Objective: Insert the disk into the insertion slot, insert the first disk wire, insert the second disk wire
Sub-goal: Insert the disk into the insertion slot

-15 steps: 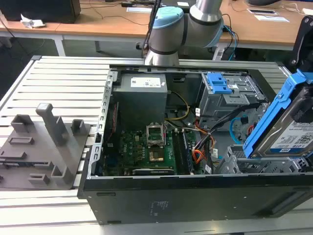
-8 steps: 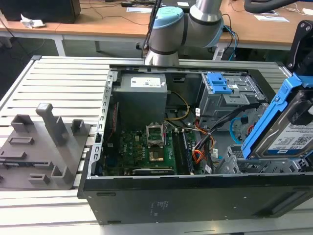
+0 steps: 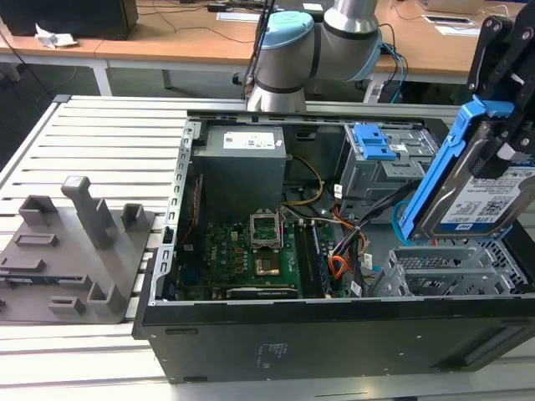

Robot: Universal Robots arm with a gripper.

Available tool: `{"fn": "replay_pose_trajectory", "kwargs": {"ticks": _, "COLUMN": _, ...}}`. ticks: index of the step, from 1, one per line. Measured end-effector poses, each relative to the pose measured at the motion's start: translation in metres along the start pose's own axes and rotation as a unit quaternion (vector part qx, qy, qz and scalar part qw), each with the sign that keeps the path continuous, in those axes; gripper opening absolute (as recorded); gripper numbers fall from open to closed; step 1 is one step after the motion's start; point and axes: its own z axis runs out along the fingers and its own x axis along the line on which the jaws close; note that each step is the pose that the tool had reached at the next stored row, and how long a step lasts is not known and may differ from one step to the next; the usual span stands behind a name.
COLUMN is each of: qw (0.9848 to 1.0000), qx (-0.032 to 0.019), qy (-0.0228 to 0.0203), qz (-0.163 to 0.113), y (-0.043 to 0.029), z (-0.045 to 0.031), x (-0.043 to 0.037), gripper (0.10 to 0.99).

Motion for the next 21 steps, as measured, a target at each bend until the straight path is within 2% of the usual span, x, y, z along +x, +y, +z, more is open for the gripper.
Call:
{"fn": "replay_pose_trajectory", "kwargs": {"ticks": 3, "qw": 1.0, "qx": 0.0, "qy": 0.0001, "qz": 0.0, "y": 0.0001, "z": 0.002, "x": -0.0001, "gripper": 0.365}}
{"fn": "replay_pose_trajectory", "kwargs": {"ticks": 8, "qw": 1.0, "qx": 0.0, "qy": 0.0, "qz": 0.0, "y": -0.0005, "z": 0.0127, "x": -0.0001, "gripper": 0.365}}
{"fn": "replay_pose_trajectory", "kwargs": {"ticks": 9, "qw": 1.0, "qx": 0.0, "qy": 0.0, "qz": 0.0, "y": -0.0019, "z": 0.014, "x": -0.0001, "gripper": 0.365}}
{"fn": "replay_pose_trajectory", "kwargs": {"ticks": 11, "qw": 1.0, "qx": -0.0002, "qy": 0.0003, "qz": -0.001, "y": -0.0106, "z": 0.0167, "x": -0.0003, "gripper": 0.365}}
{"fn": "replay_pose_trajectory", "kwargs": {"ticks": 15, "qw": 1.0, "qx": -0.0002, "qy": 0.0003, "qz": 0.001, "y": -0.0107, "z": 0.0238, "x": 0.0055, "gripper": 0.365}}
{"fn": "replay_pose_trajectory", "kwargs": {"ticks": 18, "qw": 0.9998, "qx": -0.0003, "qy": -0.0005, "qz": 0.021, "y": -0.0108, "z": 0.0275, "x": 0.0055, "gripper": 0.365}}
{"fn": "replay_pose_trajectory", "kwargs": {"ticks": 21, "qw": 0.9999, "qx": -0.0003, "qy": -0.0002, "qz": 0.014, "y": -0.0112, "z": 0.031, "x": 0.0055, "gripper": 0.365}}
